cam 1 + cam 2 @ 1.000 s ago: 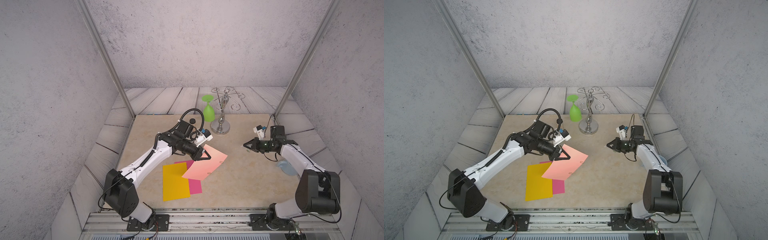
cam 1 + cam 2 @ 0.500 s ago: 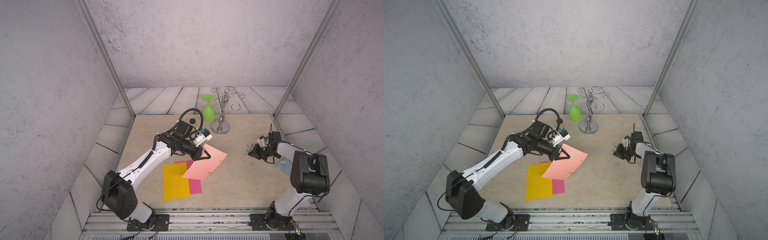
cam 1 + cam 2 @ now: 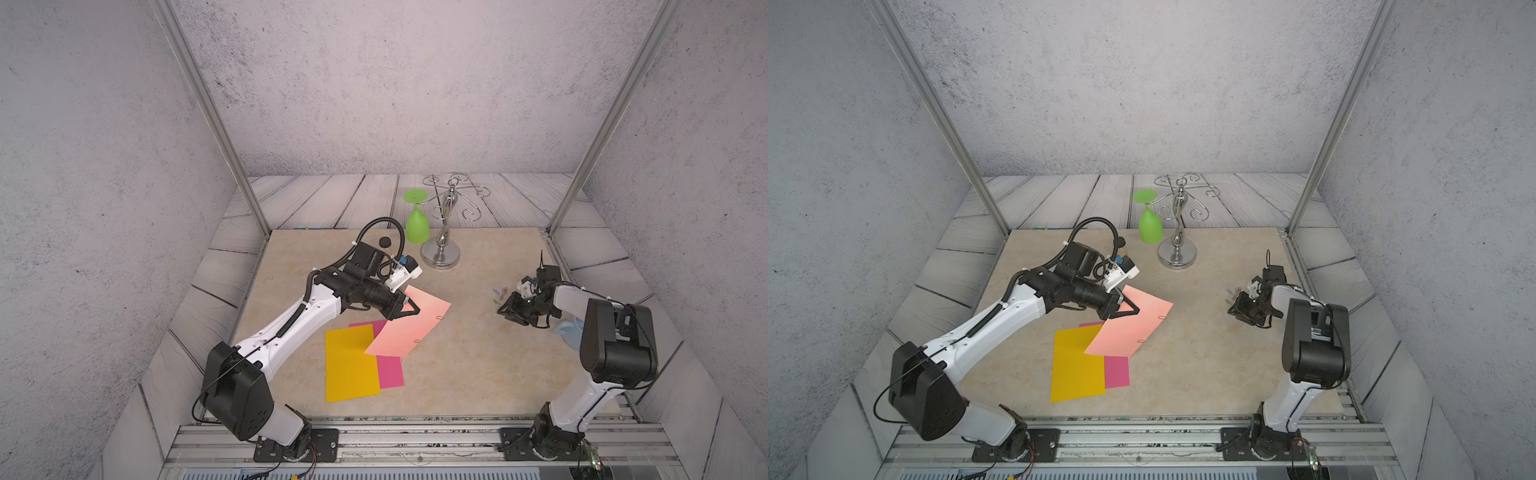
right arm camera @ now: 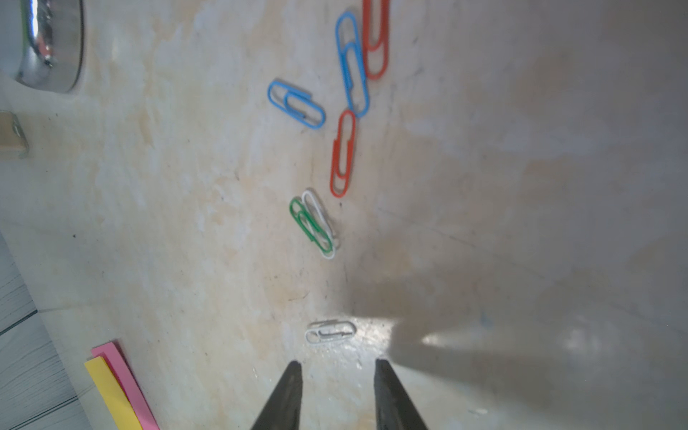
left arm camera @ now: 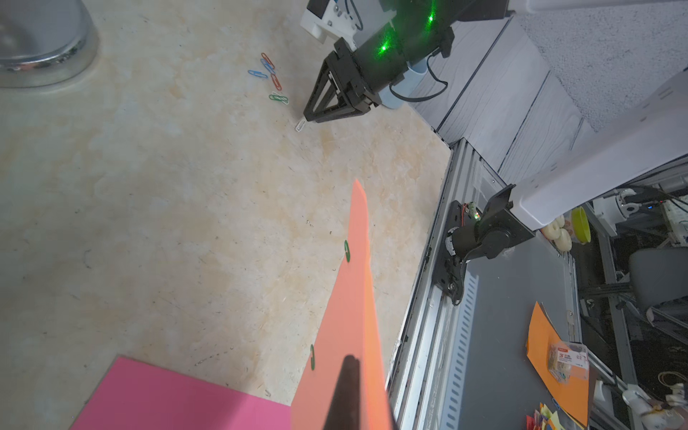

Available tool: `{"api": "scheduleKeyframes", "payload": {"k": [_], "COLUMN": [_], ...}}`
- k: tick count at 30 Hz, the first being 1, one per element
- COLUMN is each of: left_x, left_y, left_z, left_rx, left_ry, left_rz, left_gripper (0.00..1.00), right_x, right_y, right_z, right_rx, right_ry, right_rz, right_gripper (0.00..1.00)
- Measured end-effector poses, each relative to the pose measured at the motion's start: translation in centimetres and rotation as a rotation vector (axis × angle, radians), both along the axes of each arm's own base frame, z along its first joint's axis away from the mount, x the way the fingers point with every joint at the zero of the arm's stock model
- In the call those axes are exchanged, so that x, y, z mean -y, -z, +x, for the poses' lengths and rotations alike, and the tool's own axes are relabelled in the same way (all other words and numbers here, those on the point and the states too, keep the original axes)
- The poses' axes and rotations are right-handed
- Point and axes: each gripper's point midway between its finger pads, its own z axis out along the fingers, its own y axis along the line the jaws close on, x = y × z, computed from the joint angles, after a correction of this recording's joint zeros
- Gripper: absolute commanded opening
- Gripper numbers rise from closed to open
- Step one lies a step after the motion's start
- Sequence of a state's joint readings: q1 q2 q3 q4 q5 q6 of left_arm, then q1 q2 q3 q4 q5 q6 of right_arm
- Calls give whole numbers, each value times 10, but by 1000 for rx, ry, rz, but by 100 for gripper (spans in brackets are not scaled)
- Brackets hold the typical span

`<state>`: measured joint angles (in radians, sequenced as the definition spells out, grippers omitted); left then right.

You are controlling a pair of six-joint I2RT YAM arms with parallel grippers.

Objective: Unclip the paperclips from the documents
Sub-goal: Place the paper clip at the center of the board, then adjust the document.

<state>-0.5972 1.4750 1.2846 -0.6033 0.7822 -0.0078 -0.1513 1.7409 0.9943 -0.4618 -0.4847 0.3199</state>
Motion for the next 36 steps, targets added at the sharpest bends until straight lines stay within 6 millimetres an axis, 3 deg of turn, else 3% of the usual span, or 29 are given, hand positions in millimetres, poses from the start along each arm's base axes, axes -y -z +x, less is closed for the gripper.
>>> {"api": "scheduleKeyframes", "payload": {"k": [5,10,13,19,25,31,36], "left_x": [-3,-4,-5,-4,6,15,18], "left_y": [-11,-24,-30,-40,-64,-77,-81], "left_z": [10,20,25,29,28,25,20], "left_rx": [43,82,95,103,121,105,83], "left_ry": [-47,-81,-96,-97,-48,12,50], "left_rz": [-22,-58,-76,-118,-192,-253,-285], "left_gripper": [0,0,0,0,0,0,0], "right_x": [-21,-74,-94,-129,-160,-174,-185], "right_y": [-33,-93,-129,-198,-227,-257,-266], "right_z": [-5,-16,-28,-41,-55,-63,-65], "right_rx": [80,283,418,688,809,913,939], "right_ry": [-90,-263,-337,-480,-617,-696,-747], "right_rz": [-8,38,89,230,380,480,534], "right_gripper": [53,67,75,78,82,84,83]}}
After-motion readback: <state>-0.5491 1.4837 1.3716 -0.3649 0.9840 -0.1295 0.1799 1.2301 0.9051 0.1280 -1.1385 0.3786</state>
